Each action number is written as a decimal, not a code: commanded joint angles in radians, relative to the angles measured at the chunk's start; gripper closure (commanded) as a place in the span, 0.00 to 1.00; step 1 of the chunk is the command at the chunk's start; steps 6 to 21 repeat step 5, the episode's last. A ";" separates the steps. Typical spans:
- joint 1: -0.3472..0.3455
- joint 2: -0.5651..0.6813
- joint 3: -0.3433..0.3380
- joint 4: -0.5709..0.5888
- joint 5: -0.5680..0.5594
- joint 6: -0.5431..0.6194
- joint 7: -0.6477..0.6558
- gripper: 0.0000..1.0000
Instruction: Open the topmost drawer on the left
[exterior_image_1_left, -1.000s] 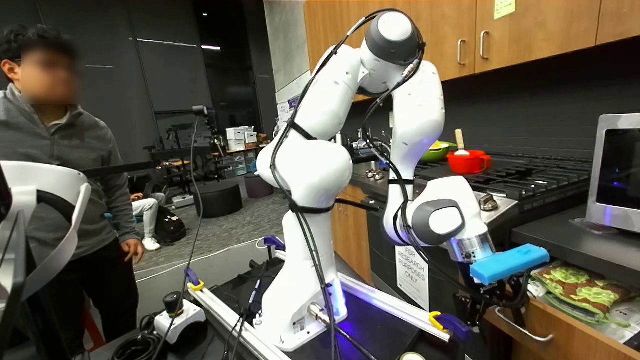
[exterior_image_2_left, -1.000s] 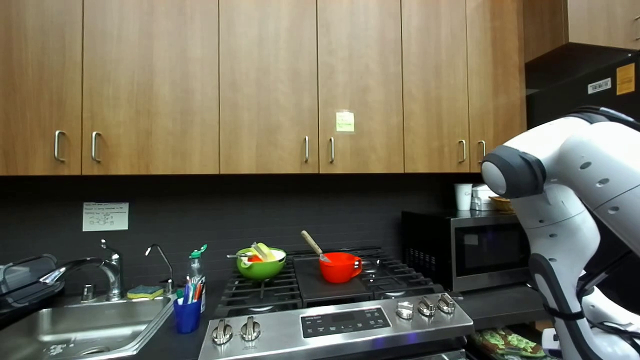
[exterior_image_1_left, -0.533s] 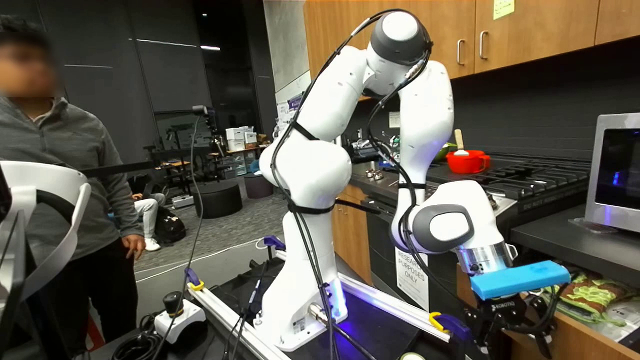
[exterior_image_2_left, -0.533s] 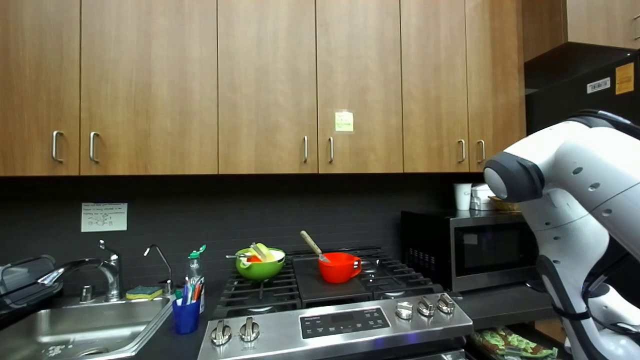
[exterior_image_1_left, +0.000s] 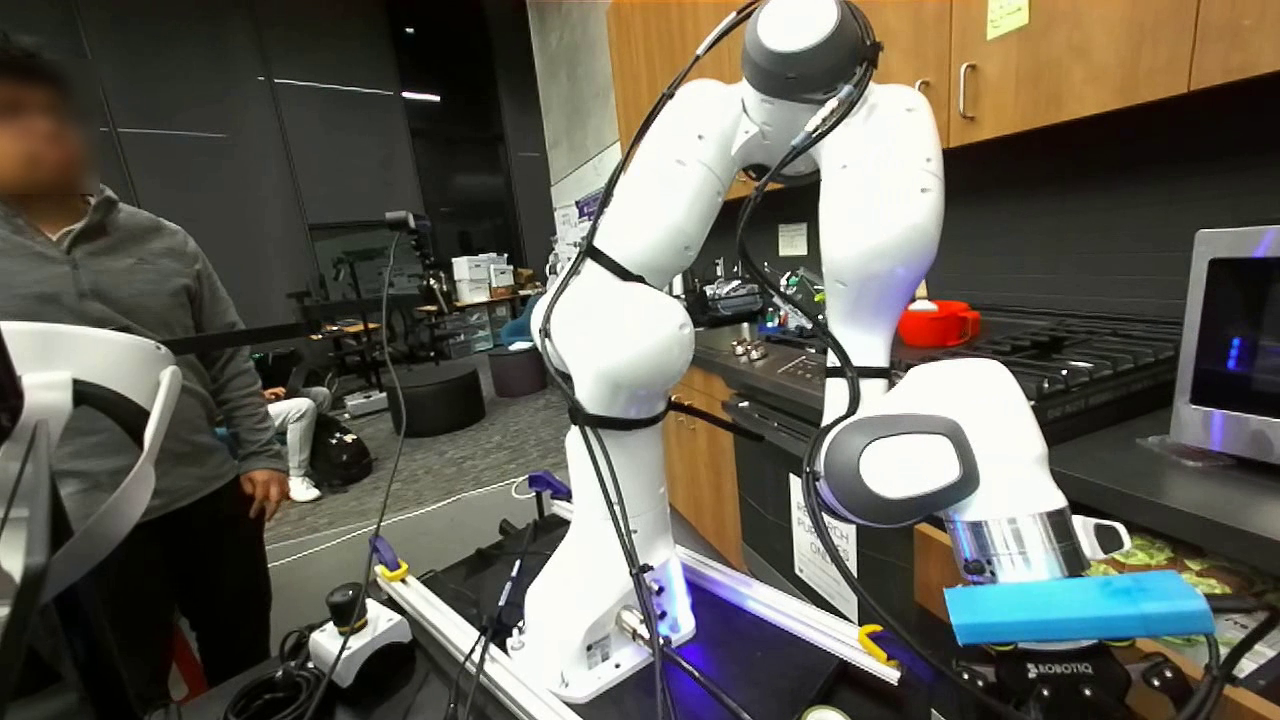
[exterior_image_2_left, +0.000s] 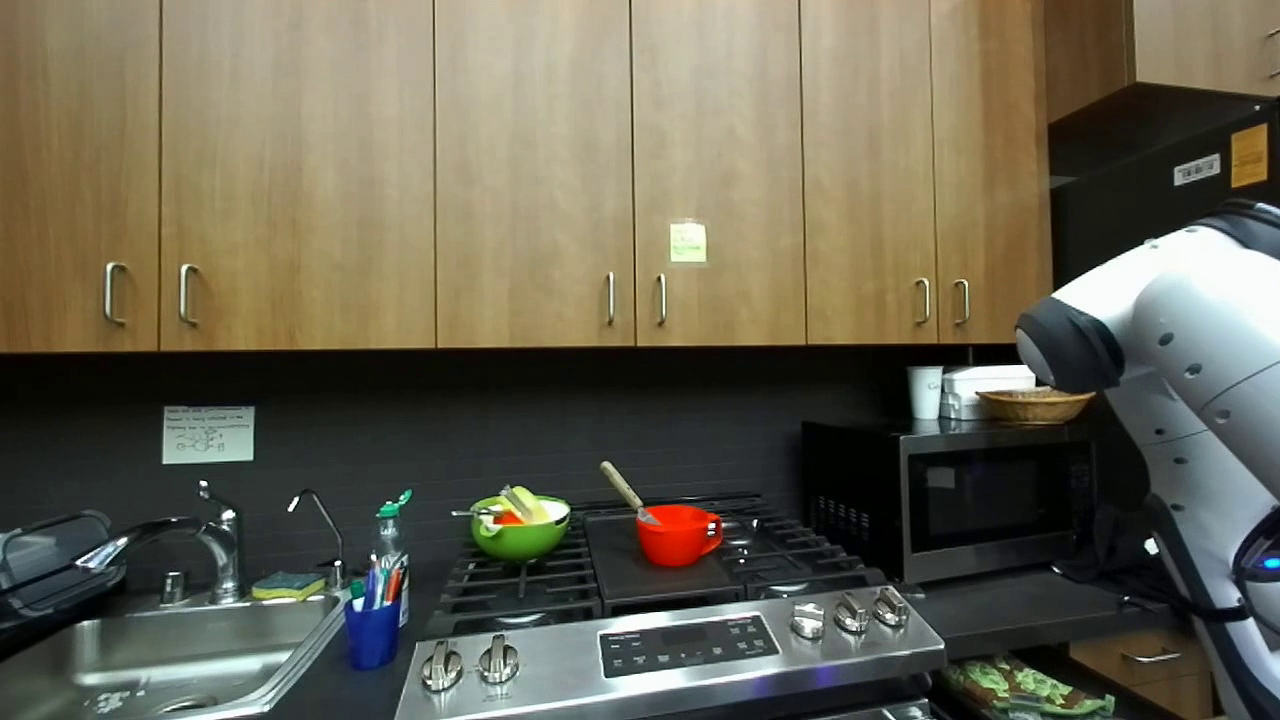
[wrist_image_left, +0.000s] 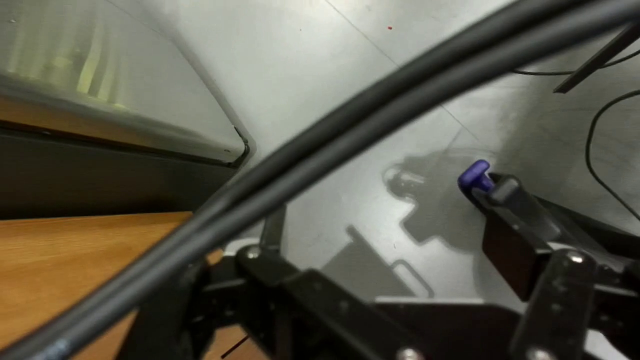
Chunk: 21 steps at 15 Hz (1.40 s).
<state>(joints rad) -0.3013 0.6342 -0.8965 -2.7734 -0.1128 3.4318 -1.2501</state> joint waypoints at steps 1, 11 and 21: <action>0.011 0.005 -0.010 0.001 -0.023 -0.002 0.022 0.00; 0.018 0.009 -0.007 0.002 -0.023 -0.002 0.025 0.00; 0.018 0.009 -0.007 0.002 -0.023 -0.002 0.025 0.00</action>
